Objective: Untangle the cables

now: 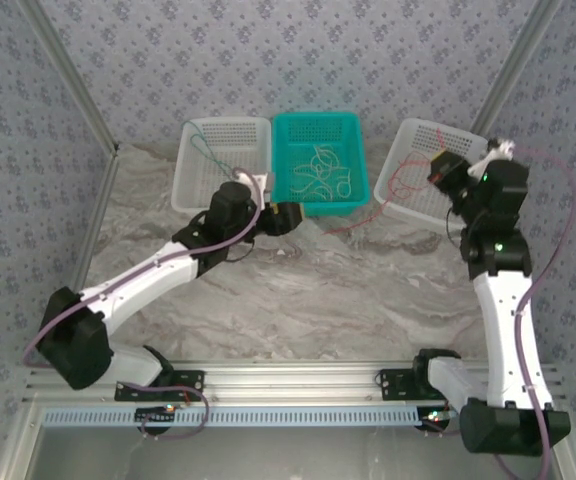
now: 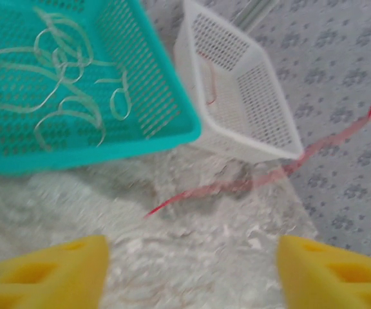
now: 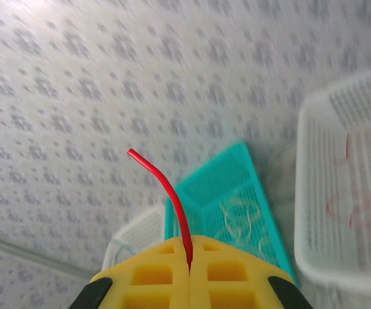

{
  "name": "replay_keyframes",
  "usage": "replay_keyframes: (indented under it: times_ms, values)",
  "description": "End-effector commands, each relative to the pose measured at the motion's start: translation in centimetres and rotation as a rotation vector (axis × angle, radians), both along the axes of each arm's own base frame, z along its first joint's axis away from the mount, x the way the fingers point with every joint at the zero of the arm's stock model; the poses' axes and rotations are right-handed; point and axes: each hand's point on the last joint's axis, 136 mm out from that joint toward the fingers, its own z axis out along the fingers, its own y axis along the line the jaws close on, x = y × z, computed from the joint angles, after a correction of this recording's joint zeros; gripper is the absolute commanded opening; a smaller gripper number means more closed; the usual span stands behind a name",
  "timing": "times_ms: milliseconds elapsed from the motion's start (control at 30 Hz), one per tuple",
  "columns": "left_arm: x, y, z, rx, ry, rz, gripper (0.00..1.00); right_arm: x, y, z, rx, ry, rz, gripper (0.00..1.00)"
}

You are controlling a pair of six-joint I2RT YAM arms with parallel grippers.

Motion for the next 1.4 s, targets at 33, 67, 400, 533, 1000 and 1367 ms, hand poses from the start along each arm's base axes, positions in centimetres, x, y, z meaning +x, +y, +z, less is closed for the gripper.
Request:
replay_keyframes:
  times_ms: [33,67,400,533,1000,1367]
  values:
    - [0.2,-1.6,1.6,-0.019,-0.068,-0.06,0.93,2.2,-3.4,4.3,-0.195,-0.027,-0.173,0.0]
    - [-0.2,-1.8,1.6,-0.023,-0.075,-0.078,0.96,2.8,-4.0,4.8,-0.203,-0.023,-0.202,0.0]
    - [-4.5,-0.3,0.2,0.021,-0.102,-0.153,0.99,8.3,-8.5,6.5,-0.339,-0.029,-0.413,0.0]
    - [-5.4,1.3,-0.3,0.039,-0.11,-0.122,1.0,10.3,-9.7,5.4,-0.419,0.012,-0.452,0.0]
    - [-5.8,2.2,-0.6,0.051,-0.114,-0.105,0.99,14.9,-9.7,-8.6,-0.347,0.363,-0.324,0.0]
    - [-6.2,2.4,-1.3,0.048,-0.093,-0.101,0.99,20.3,-10.1,-21.6,-0.331,0.716,-0.239,0.14]
